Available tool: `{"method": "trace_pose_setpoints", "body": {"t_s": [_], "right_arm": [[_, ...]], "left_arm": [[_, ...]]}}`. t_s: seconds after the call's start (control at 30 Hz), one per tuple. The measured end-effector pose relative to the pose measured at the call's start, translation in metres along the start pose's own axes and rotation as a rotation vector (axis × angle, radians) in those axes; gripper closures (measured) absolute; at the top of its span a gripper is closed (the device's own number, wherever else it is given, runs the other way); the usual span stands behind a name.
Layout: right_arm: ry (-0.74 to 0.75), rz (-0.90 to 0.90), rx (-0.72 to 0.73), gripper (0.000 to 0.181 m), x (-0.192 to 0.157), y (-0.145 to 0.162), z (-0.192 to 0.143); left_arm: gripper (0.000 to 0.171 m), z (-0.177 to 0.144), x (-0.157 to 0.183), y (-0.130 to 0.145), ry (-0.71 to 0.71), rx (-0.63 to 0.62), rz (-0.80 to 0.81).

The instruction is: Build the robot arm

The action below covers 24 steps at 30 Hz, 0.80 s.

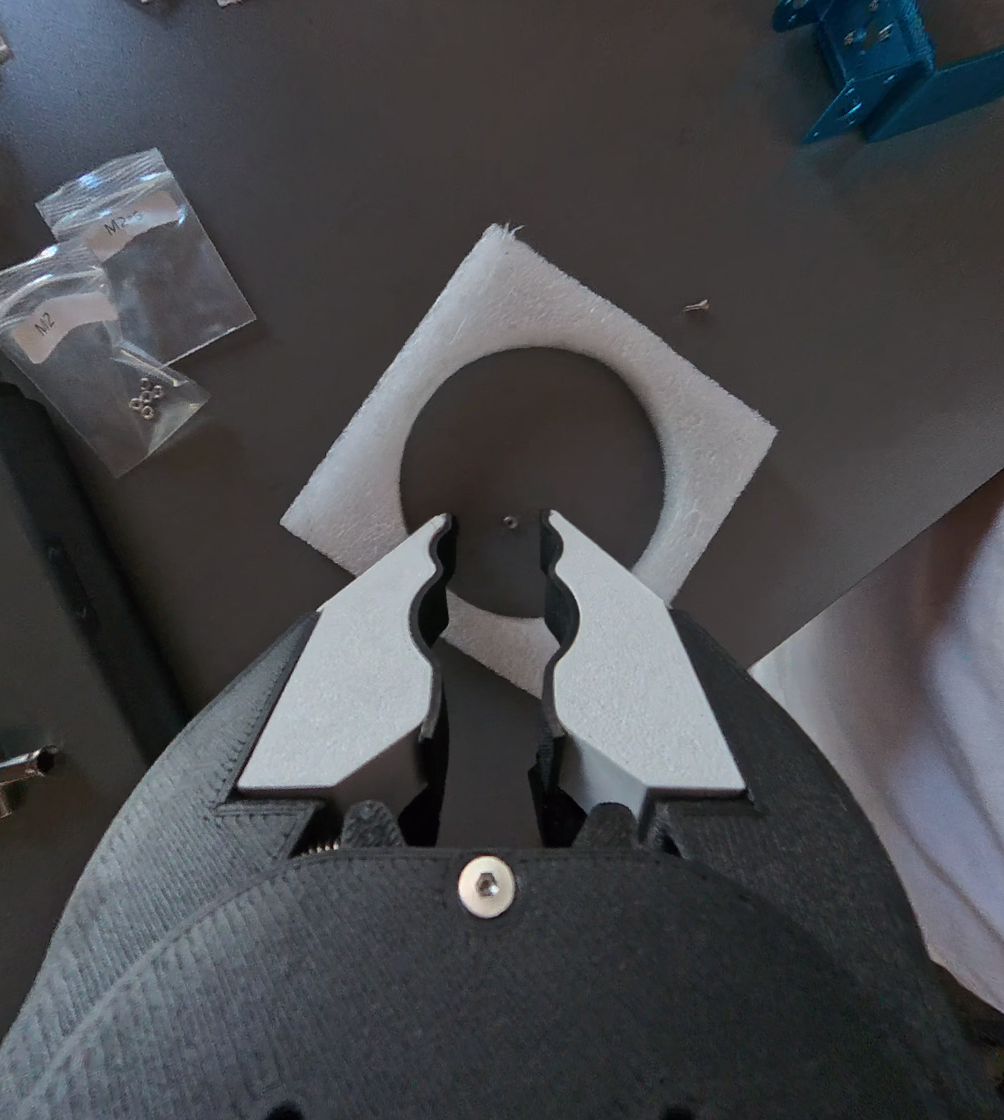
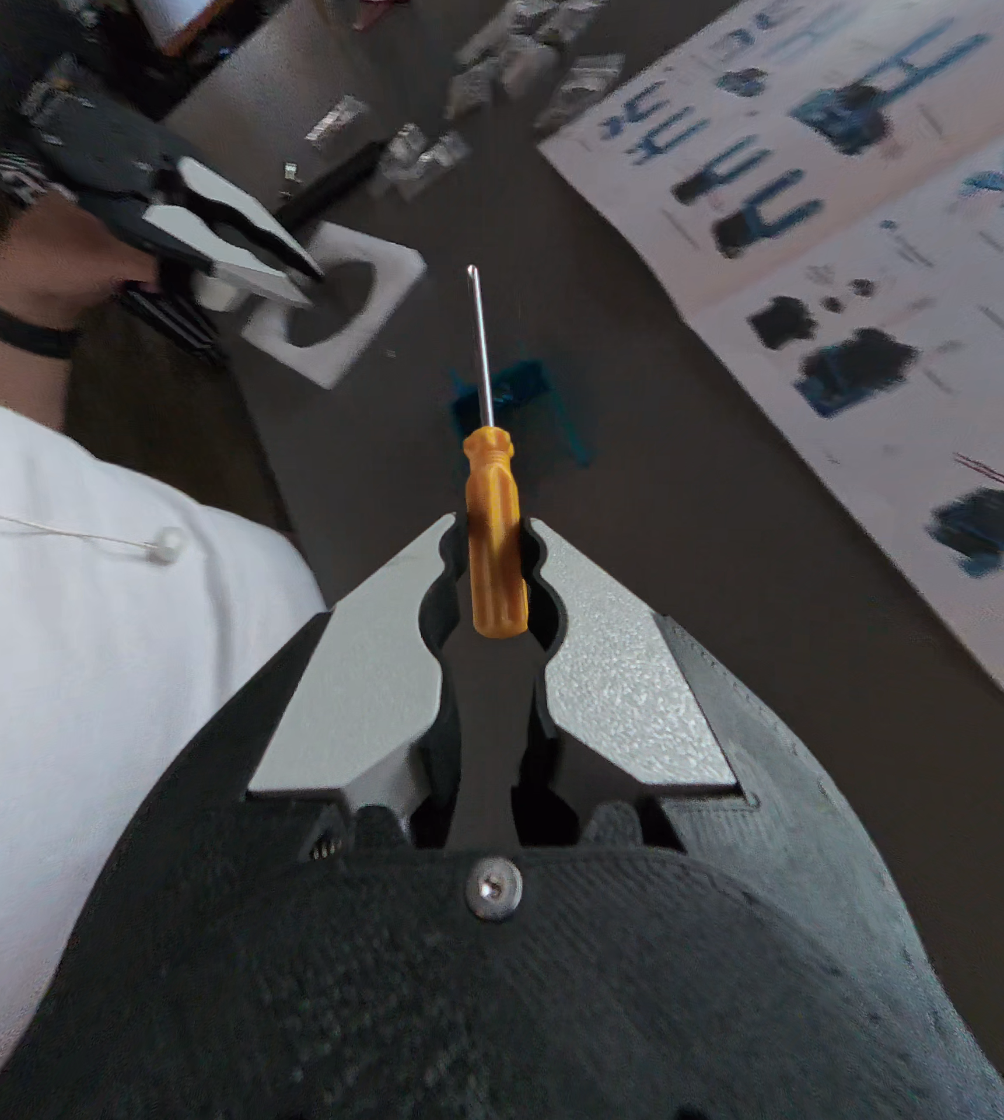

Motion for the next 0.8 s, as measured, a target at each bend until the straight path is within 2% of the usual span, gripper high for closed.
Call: {"method": "trace_pose_setpoints", "body": {"t_s": [0.07,0.1,0.23,0.33,0.4,0.57,0.8], "right_arm": [[-0.121,0.011,-0.047,0.166,-0.034,-0.004,0.029],[-0.133,-0.009,-0.092,0.166,-0.047,-0.002,0.043],[-0.068,-0.024,-0.188,0.166,-0.063,0.023,0.083],[-0.067,0.046,-0.198,0.166,-0.067,0.036,0.089],[-0.037,0.046,-0.202,0.166,-0.071,0.039,0.09],[0.047,-0.001,-0.234,0.166,-0.076,0.037,0.099],[0.087,-0.003,-0.231,0.166,-0.077,0.036,0.11]], "left_arm": [[0.145,-0.007,0.0,-0.004,0.057,0.064,-0.033],[0.144,-0.011,-0.001,-0.006,0.069,0.09,-0.045],[0.145,-0.028,-0.005,-0.011,0.09,0.17,-0.083],[0.148,-0.028,-0.002,-0.013,0.175,0.227,-0.124],[0.149,-0.023,0.0,-0.014,0.218,0.24,-0.094],[0.15,-0.009,-0.008,-0.018,0.247,0.216,-0.023],[0.153,-0.008,-0.015,-0.016,0.286,0.24,-0.028]]}}
Point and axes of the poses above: each gripper's, where its closed fingertips meet, z out along the fingers, y out of its underside, x = y × z across the jaws, the point moved 10 cm from there along -z, back along the fingers, and after that the axes turned 11 degrees about x, right-handed, at the moved point
